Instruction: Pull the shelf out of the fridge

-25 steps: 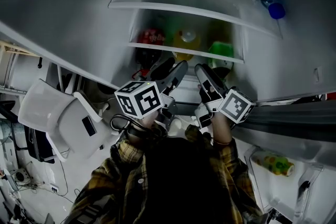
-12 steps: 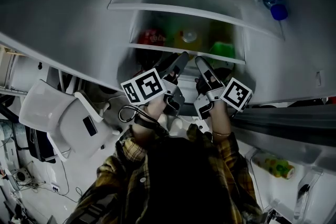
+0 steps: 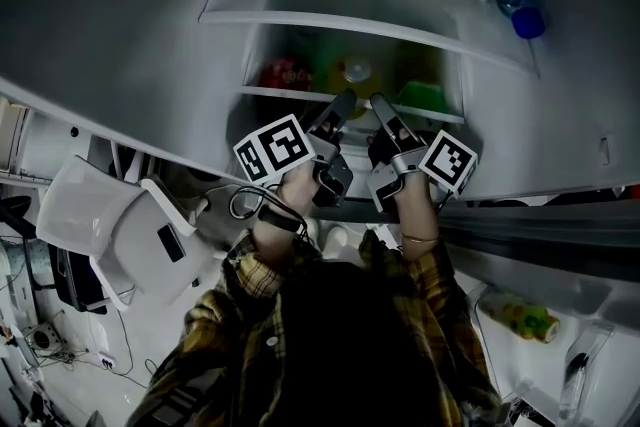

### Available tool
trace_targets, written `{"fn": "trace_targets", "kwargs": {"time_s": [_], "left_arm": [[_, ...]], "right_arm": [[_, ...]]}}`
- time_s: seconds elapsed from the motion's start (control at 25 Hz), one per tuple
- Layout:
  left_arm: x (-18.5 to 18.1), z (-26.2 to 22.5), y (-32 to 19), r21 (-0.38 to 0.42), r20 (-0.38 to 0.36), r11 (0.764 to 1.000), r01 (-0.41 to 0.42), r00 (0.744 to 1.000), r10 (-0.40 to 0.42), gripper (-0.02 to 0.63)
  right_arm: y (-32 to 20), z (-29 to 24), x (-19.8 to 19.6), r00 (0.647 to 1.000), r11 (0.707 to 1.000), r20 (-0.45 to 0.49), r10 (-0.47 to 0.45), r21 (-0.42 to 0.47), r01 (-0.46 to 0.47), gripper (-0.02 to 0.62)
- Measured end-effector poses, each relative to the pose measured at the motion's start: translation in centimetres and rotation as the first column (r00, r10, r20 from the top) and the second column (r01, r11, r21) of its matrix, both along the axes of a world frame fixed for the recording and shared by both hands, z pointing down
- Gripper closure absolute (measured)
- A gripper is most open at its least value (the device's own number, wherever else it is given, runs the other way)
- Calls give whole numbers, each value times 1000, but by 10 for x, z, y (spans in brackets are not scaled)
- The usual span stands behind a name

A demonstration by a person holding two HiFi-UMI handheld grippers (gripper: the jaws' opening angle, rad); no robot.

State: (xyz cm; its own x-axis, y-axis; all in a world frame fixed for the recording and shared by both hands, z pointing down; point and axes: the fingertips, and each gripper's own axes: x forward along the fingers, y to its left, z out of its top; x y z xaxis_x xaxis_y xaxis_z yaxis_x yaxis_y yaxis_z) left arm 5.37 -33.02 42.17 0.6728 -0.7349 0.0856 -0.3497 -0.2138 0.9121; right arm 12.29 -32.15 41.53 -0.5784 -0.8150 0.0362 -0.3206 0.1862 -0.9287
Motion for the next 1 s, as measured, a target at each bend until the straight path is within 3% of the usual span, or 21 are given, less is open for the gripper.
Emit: {"fn": "trace_targets", "kwargs": {"time_s": [0.6,0.8,1.0], "left_arm": [[-13,1,-23,-30,-39,997,64,997,-65,393],[-14,2,-26,-41,-41,997,69,997,-71,453],[-14,5,-27,-51,-41,996,71,996,-74,481]], "right_arm": [[-20,1,-1,999,1000,30,12,-22,-12,423],[-21,3,-2,999,999,35,11,-47,-9,427],[-23,8,1,999,996,15,44,-84,-42,505]]}}
